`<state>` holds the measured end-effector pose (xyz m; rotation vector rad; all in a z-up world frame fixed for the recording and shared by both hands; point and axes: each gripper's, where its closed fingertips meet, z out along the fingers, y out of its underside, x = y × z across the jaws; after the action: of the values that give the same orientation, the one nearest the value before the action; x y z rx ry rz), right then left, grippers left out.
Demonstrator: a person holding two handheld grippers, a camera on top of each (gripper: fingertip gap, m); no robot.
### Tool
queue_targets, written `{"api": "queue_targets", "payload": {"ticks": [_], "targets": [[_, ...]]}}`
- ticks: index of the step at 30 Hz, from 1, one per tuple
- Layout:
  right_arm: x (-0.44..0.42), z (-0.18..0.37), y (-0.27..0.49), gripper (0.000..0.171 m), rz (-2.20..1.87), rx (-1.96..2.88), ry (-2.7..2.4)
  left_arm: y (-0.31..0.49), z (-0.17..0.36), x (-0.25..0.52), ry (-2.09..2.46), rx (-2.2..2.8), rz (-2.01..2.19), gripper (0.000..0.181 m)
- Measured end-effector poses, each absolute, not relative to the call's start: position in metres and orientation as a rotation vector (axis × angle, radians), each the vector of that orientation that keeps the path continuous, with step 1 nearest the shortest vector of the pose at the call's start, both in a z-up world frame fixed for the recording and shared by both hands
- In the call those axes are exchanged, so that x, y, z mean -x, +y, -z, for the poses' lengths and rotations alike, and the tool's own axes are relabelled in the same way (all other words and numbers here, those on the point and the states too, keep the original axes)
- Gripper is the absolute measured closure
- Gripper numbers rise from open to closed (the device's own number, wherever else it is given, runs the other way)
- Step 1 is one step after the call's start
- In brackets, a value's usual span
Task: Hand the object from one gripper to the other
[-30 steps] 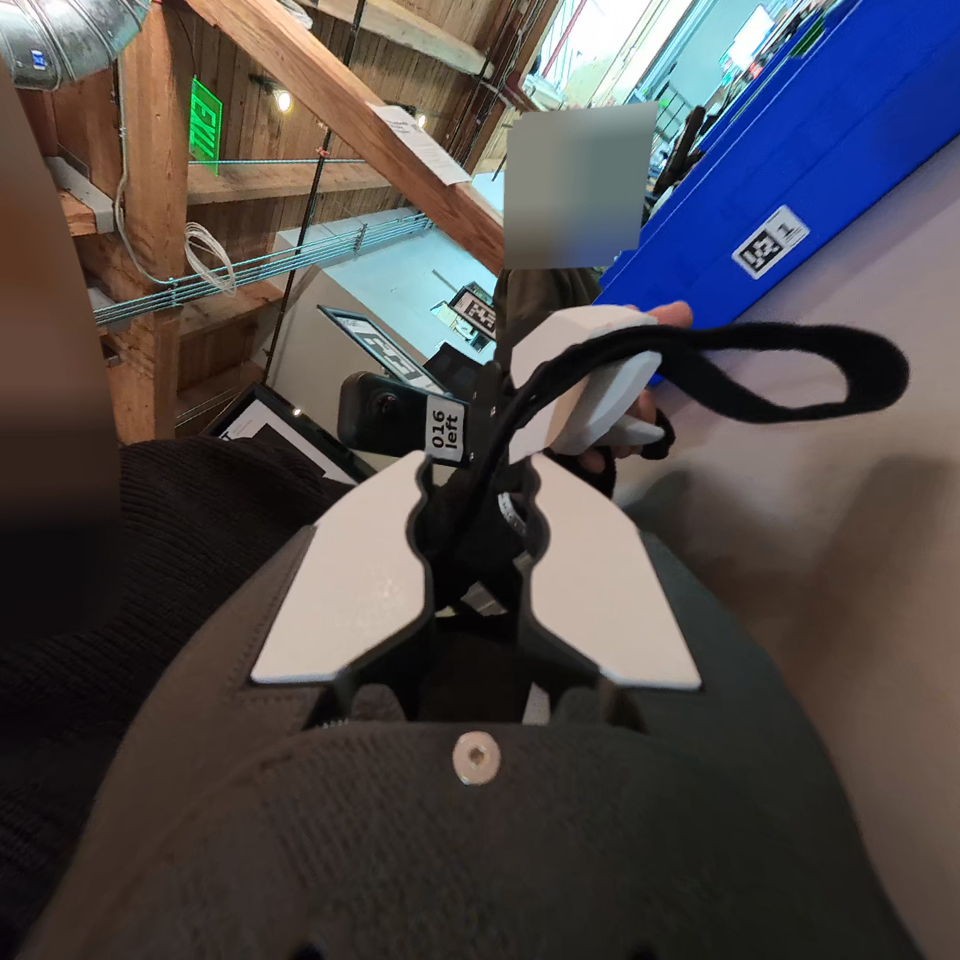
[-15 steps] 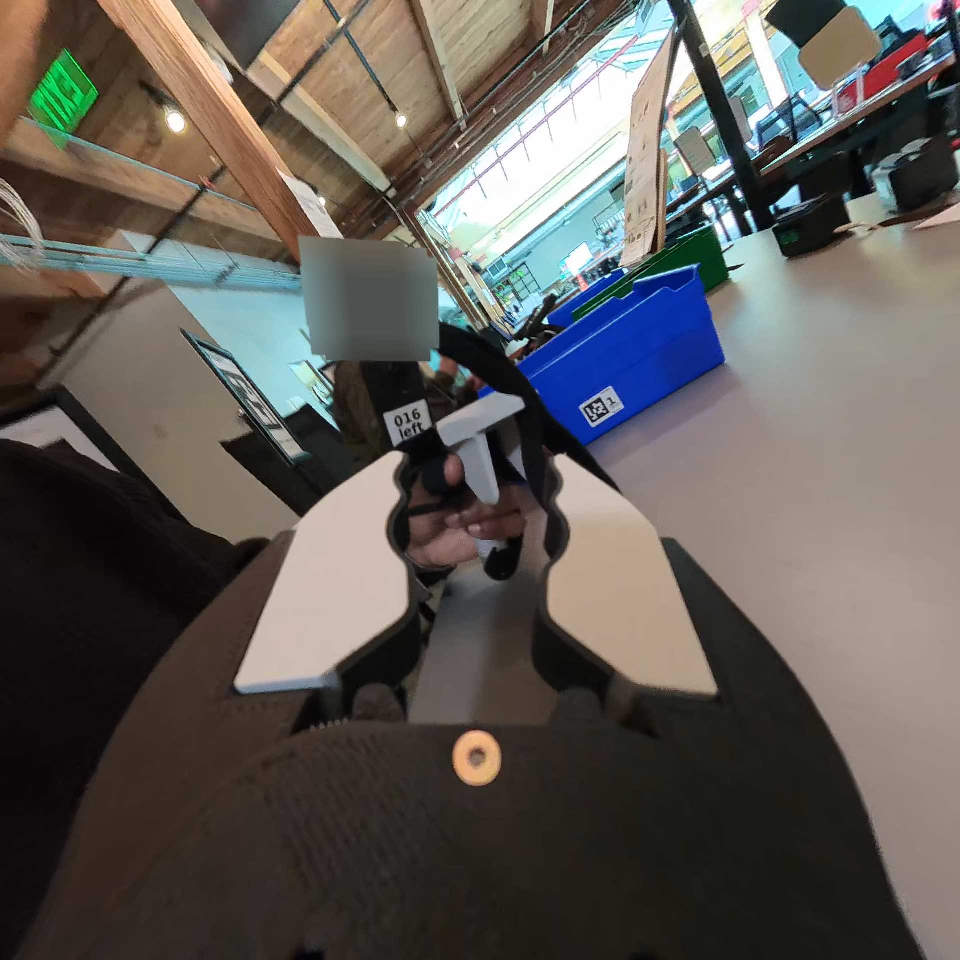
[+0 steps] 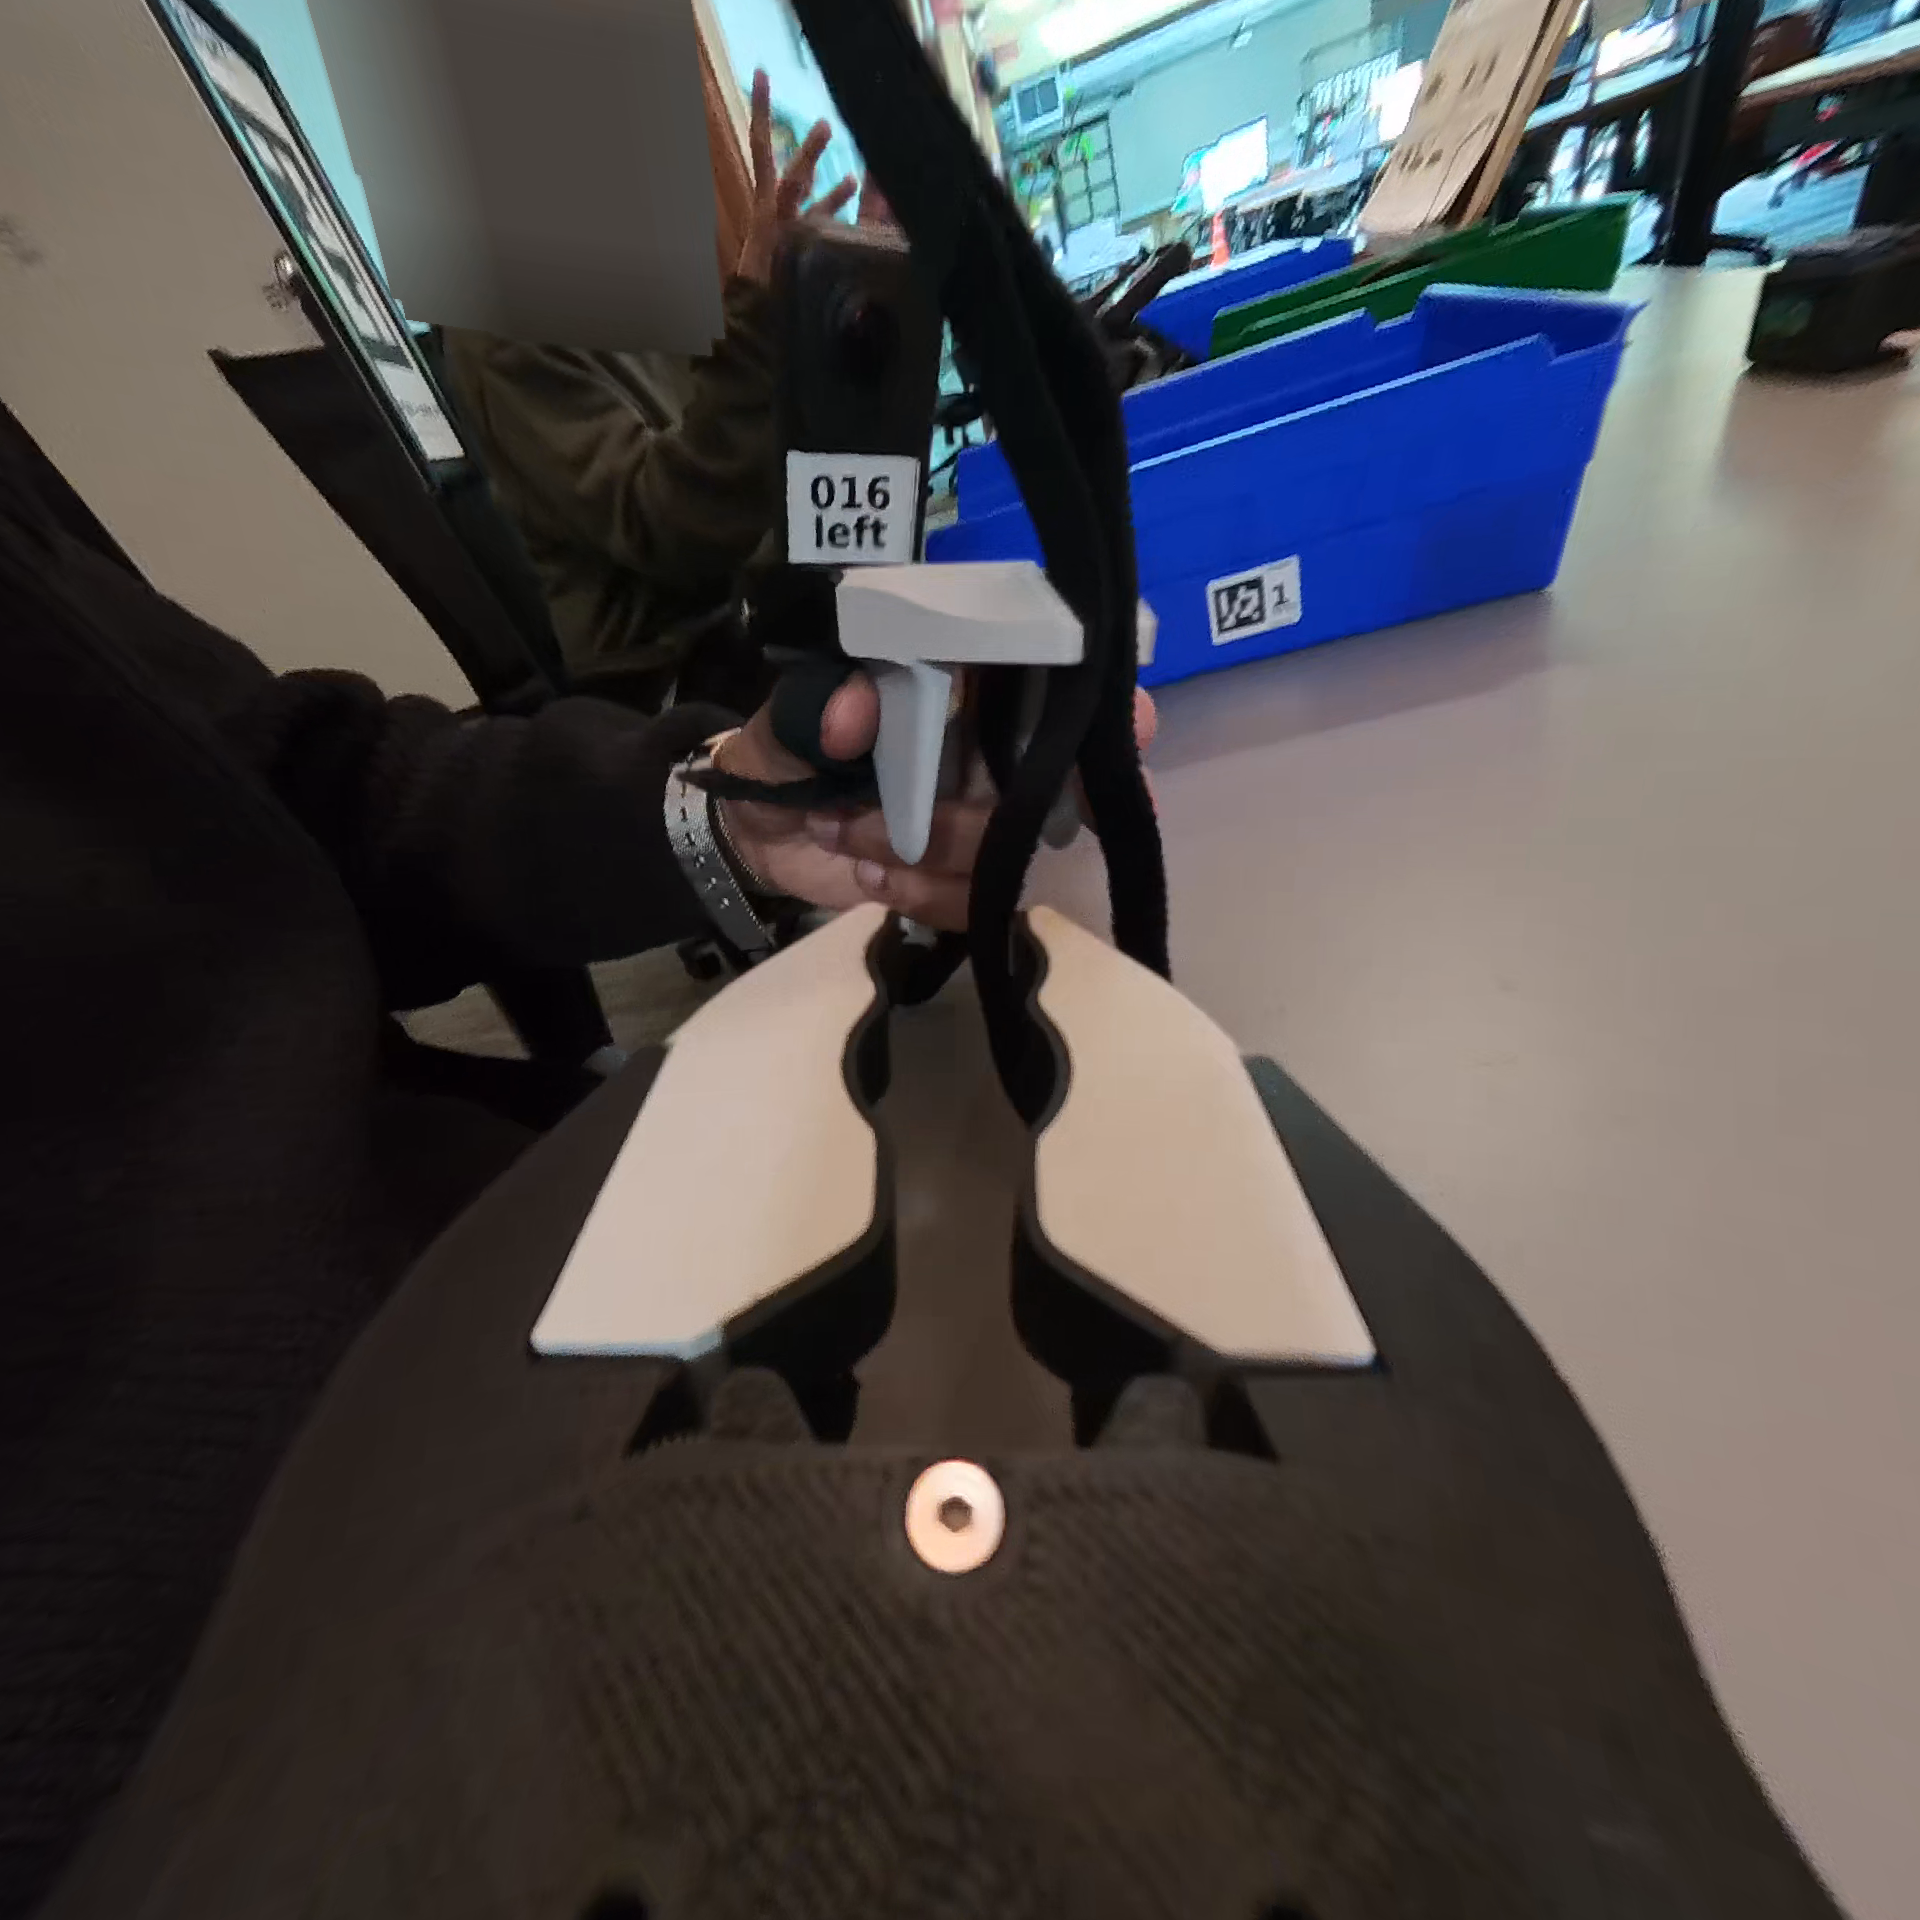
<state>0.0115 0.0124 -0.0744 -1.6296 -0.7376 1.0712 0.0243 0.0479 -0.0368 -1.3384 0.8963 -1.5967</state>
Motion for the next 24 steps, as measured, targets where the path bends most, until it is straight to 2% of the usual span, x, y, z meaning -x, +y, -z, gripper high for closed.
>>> {"api": "queue_targets", "payload": {"ticks": [2, 5, 6, 9, 11, 17, 24], "targets": [[-0.009, 0.078, 0.01, 0.167, -1.047, 1.65, -0.77, 0.043, 0.038, -0.027, 0.921, 1.342, 1.617, 0.176], [-0.009, 0.076, 0.009, 0.168, -1.049, 1.65, -0.775, 0.041, 0.04, -0.028, 0.921, 1.35, 1.628, 0.174], [-0.01, 0.074, 0.009, 0.168, -1.072, 1.65, -0.753, 0.043, 0.043, -0.029, 0.909, 1.369, 1.628, 0.166], [-0.018, 0.064, 0.012, 0.169, -1.125, 1.621, -0.673, 0.048, 0.055, -0.035, 0.899, 1.479, 1.652, 0.124], [-0.027, 0.057, 0.017, 0.168, -1.133, 1.591, -0.612, 0.045, 0.06, -0.039, 0.919, 1.52, 1.673, 0.114], [-0.059, 0.036, 0.03, 0.168, -1.148, 1.51, -0.421, 0.042, 0.067, -0.042, 0.97, 1.538, 1.62, 0.114], [-0.116, -0.013, 0.036, 0.168, -0.879, 1.512, -0.36, 0.048, 0.066, -0.039, 0.916, 1.552, 1.649, 0.122]]}}
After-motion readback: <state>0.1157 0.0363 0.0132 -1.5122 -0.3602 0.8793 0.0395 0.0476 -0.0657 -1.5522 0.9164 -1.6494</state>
